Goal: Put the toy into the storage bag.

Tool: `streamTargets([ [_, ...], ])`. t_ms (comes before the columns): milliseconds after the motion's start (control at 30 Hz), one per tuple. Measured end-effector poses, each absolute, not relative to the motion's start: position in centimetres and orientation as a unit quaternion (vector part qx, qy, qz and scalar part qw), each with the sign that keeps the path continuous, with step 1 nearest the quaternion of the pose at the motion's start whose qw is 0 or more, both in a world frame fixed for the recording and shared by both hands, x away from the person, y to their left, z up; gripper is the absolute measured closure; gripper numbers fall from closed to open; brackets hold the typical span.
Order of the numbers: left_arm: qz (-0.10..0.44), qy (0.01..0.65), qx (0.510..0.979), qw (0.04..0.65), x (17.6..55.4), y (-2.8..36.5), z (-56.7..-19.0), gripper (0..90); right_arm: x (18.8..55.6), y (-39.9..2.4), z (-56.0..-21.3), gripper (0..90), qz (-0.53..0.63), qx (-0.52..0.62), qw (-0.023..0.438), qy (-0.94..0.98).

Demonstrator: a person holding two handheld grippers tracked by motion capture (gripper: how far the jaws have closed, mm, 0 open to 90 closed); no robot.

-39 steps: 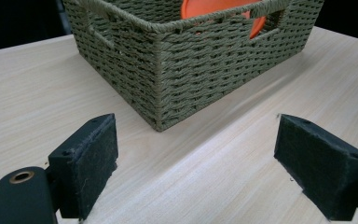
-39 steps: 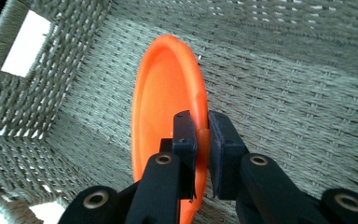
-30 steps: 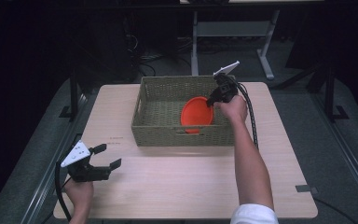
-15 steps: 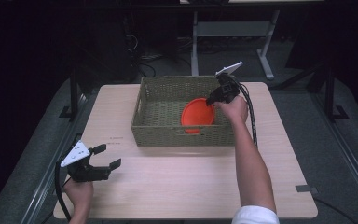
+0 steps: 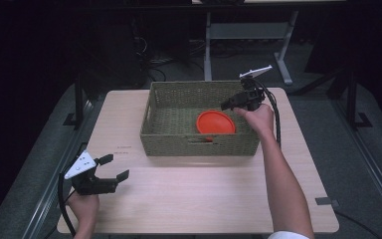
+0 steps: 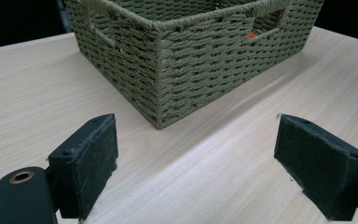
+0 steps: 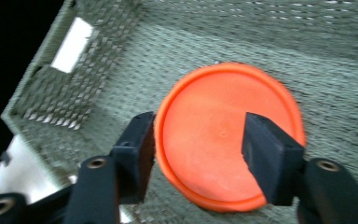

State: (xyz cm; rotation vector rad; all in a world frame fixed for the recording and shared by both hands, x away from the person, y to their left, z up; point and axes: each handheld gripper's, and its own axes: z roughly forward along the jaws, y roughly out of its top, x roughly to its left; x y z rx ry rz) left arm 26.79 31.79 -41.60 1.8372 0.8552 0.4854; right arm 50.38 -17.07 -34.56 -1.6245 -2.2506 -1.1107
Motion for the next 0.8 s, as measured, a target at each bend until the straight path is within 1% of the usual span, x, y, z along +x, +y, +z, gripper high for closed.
streamTargets([
  [100, 0.201, 0.355, 0.761, 0.504, 26.9, 31.8, -41.6, 12.6, 49.8, -17.3, -33.9, 37.5, -0.382, -0.527, 0.083, -0.754],
  [167, 0.200, 0.355, 0.761, 0.505, 26.9, 31.8, -41.6, 12.7, 49.3, -17.6, -33.6, 33.2, -0.388, -0.524, 0.089, -0.753],
  [300, 0.200, 0.355, 0.763, 0.503, 26.9, 31.7, -41.7, 12.7, 48.6, -18.2, -32.8, 28.9, -0.395, -0.516, 0.087, -0.756],
  [400, 0.201, 0.355, 0.762, 0.503, 26.9, 31.8, -41.7, 12.6, 48.0, -18.6, -32.1, 26.6, -0.409, -0.506, 0.090, -0.754],
  [467, 0.200, 0.356, 0.761, 0.504, 26.9, 31.8, -41.7, 12.6, 47.7, -18.7, -31.7, 26.6, -0.416, -0.495, 0.095, -0.756],
  [700, 0.201, 0.355, 0.763, 0.502, 26.9, 31.8, -41.6, 12.7, 46.5, -18.7, -30.8, 20.3, -0.426, -0.472, 0.103, -0.765],
  [800, 0.201, 0.354, 0.762, 0.504, 26.9, 31.8, -41.6, 12.7, 46.0, -18.9, -30.6, 20.1, -0.428, -0.469, 0.102, -0.766],
])
